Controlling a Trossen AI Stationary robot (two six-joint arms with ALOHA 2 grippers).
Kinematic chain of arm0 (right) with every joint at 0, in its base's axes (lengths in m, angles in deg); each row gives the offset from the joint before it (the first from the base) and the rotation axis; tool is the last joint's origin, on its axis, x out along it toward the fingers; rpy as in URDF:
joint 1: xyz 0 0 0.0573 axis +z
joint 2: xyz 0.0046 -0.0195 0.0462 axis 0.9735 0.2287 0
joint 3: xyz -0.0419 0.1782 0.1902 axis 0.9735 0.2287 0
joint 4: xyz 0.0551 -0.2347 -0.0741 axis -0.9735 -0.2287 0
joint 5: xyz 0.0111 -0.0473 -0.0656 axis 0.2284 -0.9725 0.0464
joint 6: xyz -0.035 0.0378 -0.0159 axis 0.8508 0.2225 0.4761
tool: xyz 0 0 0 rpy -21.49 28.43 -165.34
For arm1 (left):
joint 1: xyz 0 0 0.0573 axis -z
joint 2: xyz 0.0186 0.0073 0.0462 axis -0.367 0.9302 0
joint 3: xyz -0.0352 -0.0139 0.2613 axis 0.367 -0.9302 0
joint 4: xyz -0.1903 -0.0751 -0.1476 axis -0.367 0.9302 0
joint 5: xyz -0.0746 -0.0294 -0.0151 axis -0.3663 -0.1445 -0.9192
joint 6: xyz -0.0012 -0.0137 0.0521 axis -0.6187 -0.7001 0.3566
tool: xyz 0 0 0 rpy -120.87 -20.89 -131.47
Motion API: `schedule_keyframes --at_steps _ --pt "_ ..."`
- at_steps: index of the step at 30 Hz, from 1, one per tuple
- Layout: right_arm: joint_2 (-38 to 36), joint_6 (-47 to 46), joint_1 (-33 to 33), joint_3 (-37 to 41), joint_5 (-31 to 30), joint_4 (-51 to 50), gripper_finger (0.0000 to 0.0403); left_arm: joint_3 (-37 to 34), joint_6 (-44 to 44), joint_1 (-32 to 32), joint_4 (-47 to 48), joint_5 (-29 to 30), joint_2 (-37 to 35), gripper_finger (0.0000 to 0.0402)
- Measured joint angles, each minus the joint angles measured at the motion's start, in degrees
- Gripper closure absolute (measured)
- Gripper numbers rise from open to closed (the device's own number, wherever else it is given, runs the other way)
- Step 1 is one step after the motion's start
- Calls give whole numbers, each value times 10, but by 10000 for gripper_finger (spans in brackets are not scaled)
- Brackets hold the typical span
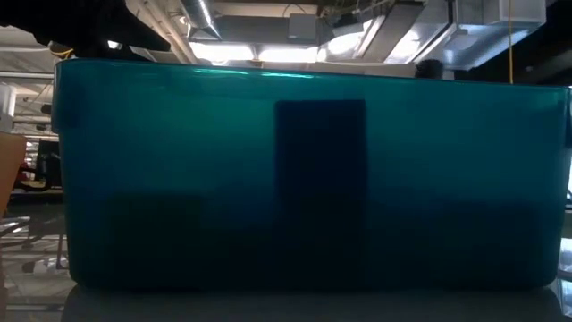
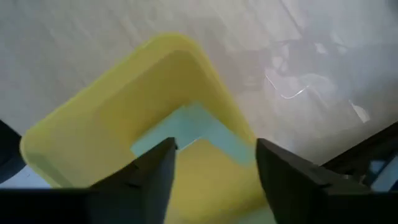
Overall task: Sort blocks by size
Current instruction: Put the light blue rectangular block into the yellow bin
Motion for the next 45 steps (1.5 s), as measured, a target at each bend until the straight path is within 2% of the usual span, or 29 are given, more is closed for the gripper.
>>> schedule_keyframes --at_steps 5,9,21,25,29,40,45 --pt "0 31 -16 0 17 -22 115 0 0 0 0 0 0 151" --pt "0 101 -57 0 19 -23 95 0 0 0 0 0 0 151" --pt "2 348 -197 0 -15 -124 119 0 -4 0 -1 0 0 151" --pt "14 445 -223 0 -76 -137 123 0 -4 0 0 0 0 151" --pt "27 475 -233 0 -120 -110 125 0 1 0 1 0 0 151" --pt "64 646 -314 2 -76 -141 125 0 11 0 0 0 0 151" --pt "64 706 -360 42 -59 -112 125 0 11 0 0 0 0 151"
